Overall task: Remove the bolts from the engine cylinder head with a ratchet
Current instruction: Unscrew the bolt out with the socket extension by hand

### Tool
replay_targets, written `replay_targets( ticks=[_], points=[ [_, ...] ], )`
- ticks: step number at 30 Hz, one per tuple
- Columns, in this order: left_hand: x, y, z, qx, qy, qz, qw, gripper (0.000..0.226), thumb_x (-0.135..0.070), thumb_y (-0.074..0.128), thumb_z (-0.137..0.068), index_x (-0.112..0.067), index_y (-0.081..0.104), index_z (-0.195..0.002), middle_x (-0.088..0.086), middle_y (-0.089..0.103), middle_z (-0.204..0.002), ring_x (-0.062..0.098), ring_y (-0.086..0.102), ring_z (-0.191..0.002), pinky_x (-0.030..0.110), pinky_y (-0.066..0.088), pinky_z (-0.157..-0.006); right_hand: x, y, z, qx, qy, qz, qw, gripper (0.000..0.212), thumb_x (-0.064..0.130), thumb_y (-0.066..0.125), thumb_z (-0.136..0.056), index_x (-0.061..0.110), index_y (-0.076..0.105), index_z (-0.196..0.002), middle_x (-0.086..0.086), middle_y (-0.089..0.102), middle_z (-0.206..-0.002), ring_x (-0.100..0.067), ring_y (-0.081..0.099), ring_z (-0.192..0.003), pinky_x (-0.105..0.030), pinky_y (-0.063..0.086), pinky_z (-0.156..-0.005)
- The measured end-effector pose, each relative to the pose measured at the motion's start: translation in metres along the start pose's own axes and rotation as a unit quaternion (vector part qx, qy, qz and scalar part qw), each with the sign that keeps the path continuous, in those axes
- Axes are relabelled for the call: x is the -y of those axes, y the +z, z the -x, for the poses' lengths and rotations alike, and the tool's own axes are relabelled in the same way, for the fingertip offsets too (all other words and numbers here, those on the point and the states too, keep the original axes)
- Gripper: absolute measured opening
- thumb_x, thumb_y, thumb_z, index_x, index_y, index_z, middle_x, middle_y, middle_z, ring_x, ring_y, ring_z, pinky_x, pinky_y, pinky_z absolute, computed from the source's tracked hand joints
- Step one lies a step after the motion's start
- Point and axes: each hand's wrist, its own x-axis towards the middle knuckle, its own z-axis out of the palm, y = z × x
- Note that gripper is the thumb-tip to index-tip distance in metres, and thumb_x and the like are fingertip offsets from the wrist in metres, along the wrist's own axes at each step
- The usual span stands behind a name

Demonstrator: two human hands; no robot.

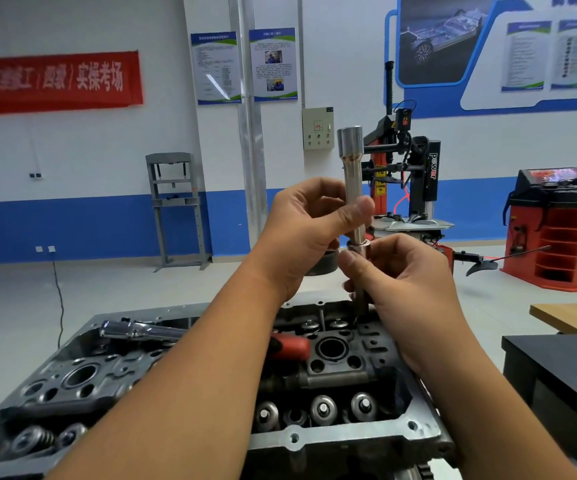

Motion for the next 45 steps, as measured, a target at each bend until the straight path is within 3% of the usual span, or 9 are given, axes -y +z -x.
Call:
replay_targets(
  ticks=[4, 8, 11, 17, 23, 28, 32, 40, 45],
  points=[
    [-0.0011, 0.0008, -0.0006, 0.036, -0.005, 0.024, 0.999, 0.016, -0.01, 0.055, -0.106, -0.01, 0.069, -0.112, 0.007, 0.078, -0.096, 0.02, 0.071, -0.085, 0.032, 0.059, -0.075, -0.0009, 0.0015, -0.0016, 0.023, 0.007, -0.003, 1.0, 0.015, 0.027, 0.067, -0.101, 0.02, 0.074, -0.089, -0.003, 0.077, -0.081, -0.022, 0.076, -0.07, -0.04, 0.057, -0.066],
    [-0.0021, 0.0003, 0.0005, 0.003, 0.006, 0.002, 1.0, 0.01, -0.012, 0.068, -0.097, -0.01, 0.069, -0.107, 0.005, 0.079, -0.089, 0.017, 0.072, -0.08, 0.032, 0.056, -0.072, -0.0008, -0.0002, -0.0014, 0.007, 0.007, -0.021, 1.0, 0.008, 0.027, 0.08, -0.091, 0.024, 0.072, -0.09, -0.005, 0.077, -0.08, -0.027, 0.076, -0.073, -0.043, 0.059, -0.066],
    [-0.003, 0.0005, 0.0009, -0.015, -0.002, -0.005, 1.0, 0.028, -0.023, 0.078, -0.084, -0.009, 0.068, -0.107, 0.007, 0.079, -0.093, 0.02, 0.072, -0.084, 0.04, 0.056, -0.075, -0.0012, -0.0008, -0.0009, -0.006, -0.005, 0.009, 1.0, 0.018, 0.026, 0.087, -0.084, 0.032, 0.07, -0.085, -0.007, 0.075, -0.078, -0.033, 0.075, -0.077, -0.052, 0.063, -0.072],
    [-0.0038, 0.001, 0.0014, 0.021, -0.009, 0.03, 0.999, 0.014, -0.01, 0.056, -0.105, -0.008, 0.069, -0.11, 0.009, 0.078, -0.092, 0.024, 0.072, -0.084, 0.037, 0.061, -0.08, -0.0003, 0.0006, -0.0007, 0.035, -0.005, -0.002, 0.999, 0.012, 0.025, 0.067, -0.101, 0.027, 0.075, -0.092, 0.001, 0.077, -0.082, -0.024, 0.075, -0.075, -0.04, 0.059, -0.068],
    [-0.0044, 0.0021, 0.0015, -0.026, 0.013, -0.001, 1.0, 0.03, -0.027, 0.08, -0.074, -0.011, 0.072, -0.099, 0.006, 0.08, -0.088, 0.014, 0.074, -0.076, 0.022, 0.055, -0.064, -0.0015, -0.0004, -0.0003, 0.01, -0.017, 0.003, 1.0, 0.017, 0.03, 0.087, -0.082, 0.033, 0.071, -0.085, -0.004, 0.075, -0.077, -0.03, 0.076, -0.074, -0.052, 0.063, -0.073],
    [-0.0029, 0.002, 0.0005, 0.019, -0.009, 0.029, 0.999, 0.016, -0.013, 0.06, -0.103, -0.01, 0.072, -0.112, 0.008, 0.08, -0.099, 0.022, 0.074, -0.086, 0.038, 0.061, -0.078, -0.0003, 0.0003, -0.0006, 0.025, -0.014, -0.001, 1.0, 0.015, 0.023, 0.07, -0.099, 0.034, 0.074, -0.09, 0.001, 0.076, -0.08, -0.02, 0.076, -0.07, -0.051, 0.064, -0.073],
    [-0.0018, 0.0006, 0.0015, 0.005, 0.007, 0.008, 1.0, 0.015, -0.008, 0.067, -0.097, -0.011, 0.071, -0.111, 0.007, 0.079, -0.095, 0.02, 0.074, -0.086, 0.048, 0.058, -0.084, 0.0006, 0.001, 0.0001, 0.037, -0.011, -0.014, 0.999, 0.013, 0.026, 0.072, -0.098, 0.035, 0.076, -0.09, -0.002, 0.076, -0.079, -0.02, 0.075, -0.068, -0.045, 0.062, -0.07],
    [-0.0001, 0.0025, -0.001, -0.004, 0.005, -0.002, 1.0, 0.011, -0.01, 0.071, -0.095, -0.015, 0.074, -0.104, -0.01, 0.072, -0.081, 0.001, 0.062, -0.067, 0.015, 0.048, -0.062, -0.0017, -0.0012, 0.0002, -0.006, -0.02, -0.001, 1.0, 0.021, 0.021, 0.085, -0.086, 0.033, 0.068, -0.088, -0.004, 0.075, -0.078, -0.028, 0.075, -0.073, -0.05, 0.063, -0.072],
    [-0.0017, 0.0051, 0.0, 0.012, -0.018, 0.018, 1.0, 0.017, -0.014, 0.058, -0.104, -0.014, 0.072, -0.115, 0.0, 0.075, -0.092, 0.027, 0.044, -0.071, 0.025, 0.039, -0.059, -0.0025, 0.0004, 0.0001, 0.015, -0.028, 0.002, 0.999, 0.011, 0.019, 0.074, -0.095, 0.03, 0.074, -0.093, 0.001, 0.077, -0.081, -0.024, 0.075, -0.073, -0.045, 0.063, -0.071]
  ],
)
